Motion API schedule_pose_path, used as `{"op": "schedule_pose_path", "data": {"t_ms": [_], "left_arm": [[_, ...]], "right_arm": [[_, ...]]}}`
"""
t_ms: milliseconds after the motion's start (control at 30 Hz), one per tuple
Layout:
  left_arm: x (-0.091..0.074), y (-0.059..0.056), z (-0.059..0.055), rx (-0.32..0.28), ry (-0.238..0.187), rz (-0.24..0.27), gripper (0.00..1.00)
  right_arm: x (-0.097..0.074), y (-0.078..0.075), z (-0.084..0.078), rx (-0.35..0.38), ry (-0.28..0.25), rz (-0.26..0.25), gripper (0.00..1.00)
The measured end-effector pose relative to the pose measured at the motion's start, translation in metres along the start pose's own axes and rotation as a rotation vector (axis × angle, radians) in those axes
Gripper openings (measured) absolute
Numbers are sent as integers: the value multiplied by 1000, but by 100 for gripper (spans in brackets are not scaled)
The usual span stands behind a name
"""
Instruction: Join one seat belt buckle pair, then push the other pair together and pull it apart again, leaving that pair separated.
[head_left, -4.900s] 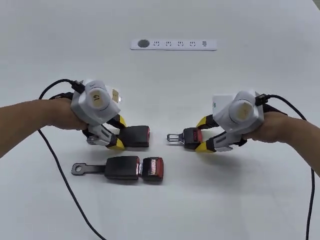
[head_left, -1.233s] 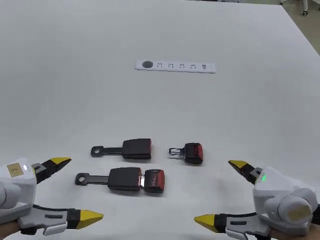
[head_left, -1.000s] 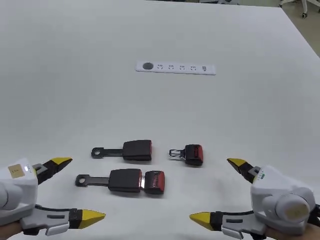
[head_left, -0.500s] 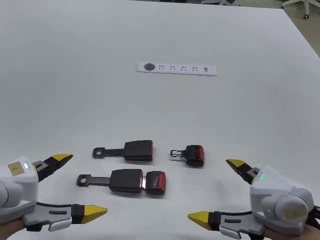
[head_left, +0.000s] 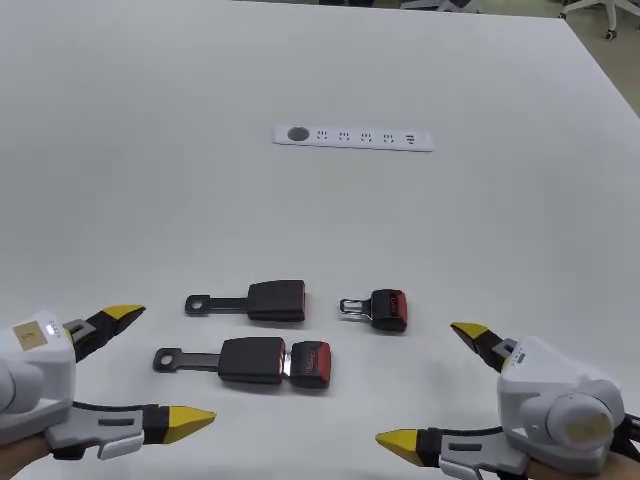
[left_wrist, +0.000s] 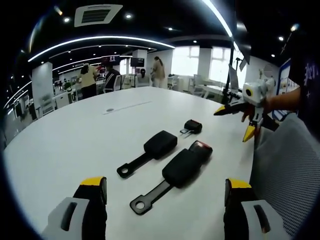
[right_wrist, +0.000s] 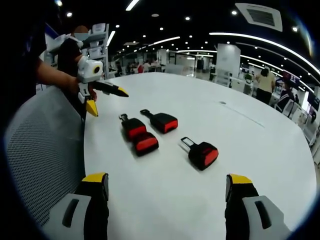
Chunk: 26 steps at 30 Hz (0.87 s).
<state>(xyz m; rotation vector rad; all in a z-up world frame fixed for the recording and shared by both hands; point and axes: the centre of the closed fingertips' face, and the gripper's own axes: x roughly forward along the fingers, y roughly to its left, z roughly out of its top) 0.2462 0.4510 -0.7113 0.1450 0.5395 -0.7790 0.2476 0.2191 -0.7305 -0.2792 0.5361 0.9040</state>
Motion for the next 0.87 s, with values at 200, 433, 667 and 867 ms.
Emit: {"op": "schedule_pose_path", "data": {"t_ms": [200, 433, 667, 867], "left_arm": [[0, -2, -2, 3, 8, -5, 100], [0, 0, -3, 3, 5, -6, 100], [0, -1, -4, 7, 9, -8, 100], [0, 0, -4, 8, 7, -6, 100]], "right_arm": [[0, 1, 0, -4, 3, 1, 99], [0, 2, -1, -13, 11, 5, 99], [0, 3, -2, -17, 16, 7, 98], [0, 4, -2, -21, 19, 9, 98]]}}
